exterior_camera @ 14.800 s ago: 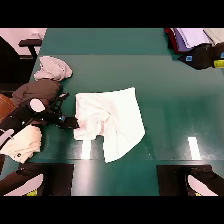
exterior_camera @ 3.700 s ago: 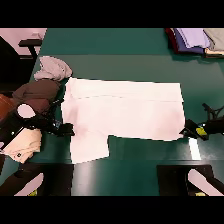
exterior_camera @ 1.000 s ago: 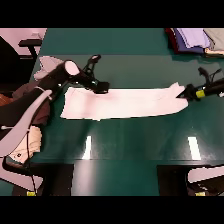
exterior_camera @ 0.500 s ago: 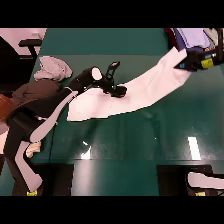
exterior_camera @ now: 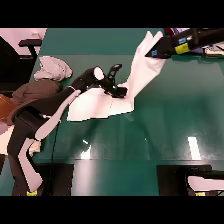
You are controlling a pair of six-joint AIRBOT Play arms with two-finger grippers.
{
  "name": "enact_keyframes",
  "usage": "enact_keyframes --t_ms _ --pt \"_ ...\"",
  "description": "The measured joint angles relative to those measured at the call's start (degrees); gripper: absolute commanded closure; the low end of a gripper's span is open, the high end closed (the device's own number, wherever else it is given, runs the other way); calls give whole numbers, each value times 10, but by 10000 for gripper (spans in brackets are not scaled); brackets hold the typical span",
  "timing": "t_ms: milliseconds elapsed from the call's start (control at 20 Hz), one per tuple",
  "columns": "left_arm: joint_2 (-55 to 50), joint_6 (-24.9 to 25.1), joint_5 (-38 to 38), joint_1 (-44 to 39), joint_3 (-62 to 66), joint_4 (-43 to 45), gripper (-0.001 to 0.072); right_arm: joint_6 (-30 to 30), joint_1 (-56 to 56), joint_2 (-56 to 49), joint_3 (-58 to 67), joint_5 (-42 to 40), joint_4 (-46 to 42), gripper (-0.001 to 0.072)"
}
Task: Fold the shirts.
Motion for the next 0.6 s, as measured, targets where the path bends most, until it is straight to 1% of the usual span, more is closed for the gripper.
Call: enact_keyframes --t_ms 150,300,350,400,450,500,600 --pt "57 0 -40 50 14 45 684 1 45 -21 16 -25 31 698" --pt "150 0 -72 130 20 114 683 -21 106 -55 22 -61 85 690" --pt "180 0 -80 157 21 132 684 -31 133 -71 23 -76 97 612" --pt "212 0 -86 186 21 148 684 -44 158 -87 24 -93 106 434" --pt "240 0 -90 211 22 160 684 -60 184 -106 25 -113 114 283" --pt "266 0 -94 237 22 169 683 -75 207 -124 25 -131 118 268" --pt "309 0 -101 278 22 182 683 -97 241 -157 25 -160 124 273"
